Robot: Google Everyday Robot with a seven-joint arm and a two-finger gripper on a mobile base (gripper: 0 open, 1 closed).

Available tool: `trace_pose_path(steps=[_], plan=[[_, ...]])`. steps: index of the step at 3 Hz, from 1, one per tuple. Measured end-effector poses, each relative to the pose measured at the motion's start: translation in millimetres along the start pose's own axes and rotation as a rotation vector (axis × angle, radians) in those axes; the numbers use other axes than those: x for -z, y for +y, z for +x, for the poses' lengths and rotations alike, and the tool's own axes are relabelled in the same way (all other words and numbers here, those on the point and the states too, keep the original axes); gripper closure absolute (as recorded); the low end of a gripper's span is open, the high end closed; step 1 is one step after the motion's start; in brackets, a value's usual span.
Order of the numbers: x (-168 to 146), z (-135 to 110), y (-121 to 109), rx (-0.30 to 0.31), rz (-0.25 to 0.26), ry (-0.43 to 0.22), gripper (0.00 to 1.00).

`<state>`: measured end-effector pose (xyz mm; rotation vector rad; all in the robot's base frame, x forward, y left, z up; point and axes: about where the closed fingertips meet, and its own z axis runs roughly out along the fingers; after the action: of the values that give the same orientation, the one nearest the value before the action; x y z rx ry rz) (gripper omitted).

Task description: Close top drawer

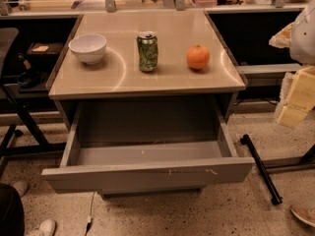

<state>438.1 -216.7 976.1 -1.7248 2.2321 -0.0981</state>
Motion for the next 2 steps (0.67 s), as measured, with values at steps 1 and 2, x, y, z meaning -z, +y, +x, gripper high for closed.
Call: trace_pose_path(steps=[1,2], plan=[[0.0,0.0,0.0,0.0,0.0,0.0,0.0],[0.0,0.0,0.0,0.0,0.0,0.0,0.18]])
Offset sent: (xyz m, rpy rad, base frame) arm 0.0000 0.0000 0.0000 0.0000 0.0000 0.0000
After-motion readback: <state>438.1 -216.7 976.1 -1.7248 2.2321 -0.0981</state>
